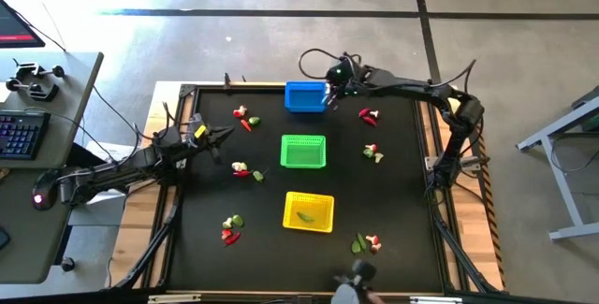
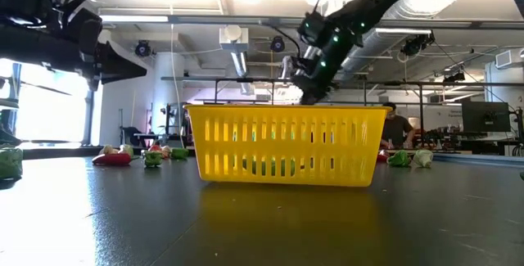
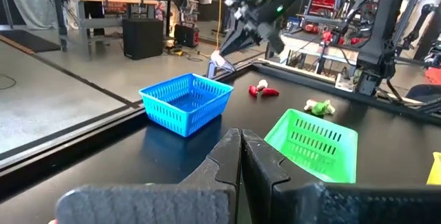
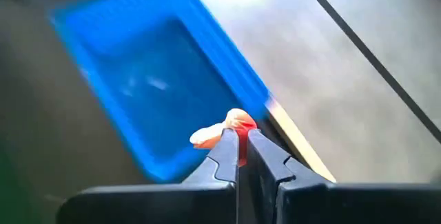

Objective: Sort produce into baskets
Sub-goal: Put the red mushroom into the blue bin

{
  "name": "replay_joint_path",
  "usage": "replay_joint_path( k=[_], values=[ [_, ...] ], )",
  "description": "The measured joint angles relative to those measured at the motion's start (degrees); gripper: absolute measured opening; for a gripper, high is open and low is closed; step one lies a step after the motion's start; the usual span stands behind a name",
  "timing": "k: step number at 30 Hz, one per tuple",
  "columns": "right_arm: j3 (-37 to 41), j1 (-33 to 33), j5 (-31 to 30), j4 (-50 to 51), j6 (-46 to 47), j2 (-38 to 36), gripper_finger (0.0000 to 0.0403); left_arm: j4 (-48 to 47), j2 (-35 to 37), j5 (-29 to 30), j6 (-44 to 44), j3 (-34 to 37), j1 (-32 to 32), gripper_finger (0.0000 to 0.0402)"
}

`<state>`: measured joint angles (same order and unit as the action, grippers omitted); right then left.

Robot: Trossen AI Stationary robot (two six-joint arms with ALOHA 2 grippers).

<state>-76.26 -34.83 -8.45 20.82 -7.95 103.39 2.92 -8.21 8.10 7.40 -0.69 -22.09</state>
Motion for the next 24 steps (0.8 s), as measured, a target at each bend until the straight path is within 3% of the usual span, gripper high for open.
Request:
replay_joint_path(
  k=[4, 11, 24],
  values=[
    [-1.4, 1.0, 3.2, -2.9, -0.5, 1.0, 0.0003, 1.0, -1.7, 0.0, 1.3, 0.0, 0.0, 0.0],
    [-9.5, 1.0, 8.3, -0.1, -1.4, 9.4, 0.0002, 1.7, -4.3, -1.6, 2.0, 0.0, 0.0, 0.0],
    [-33.7, 1.0, 10.2, 20.6, -2.7, 27.3, 0.0002, 1.7, -6.4, -1.5, 2.0, 0.0, 0.0, 0.0]
  ],
)
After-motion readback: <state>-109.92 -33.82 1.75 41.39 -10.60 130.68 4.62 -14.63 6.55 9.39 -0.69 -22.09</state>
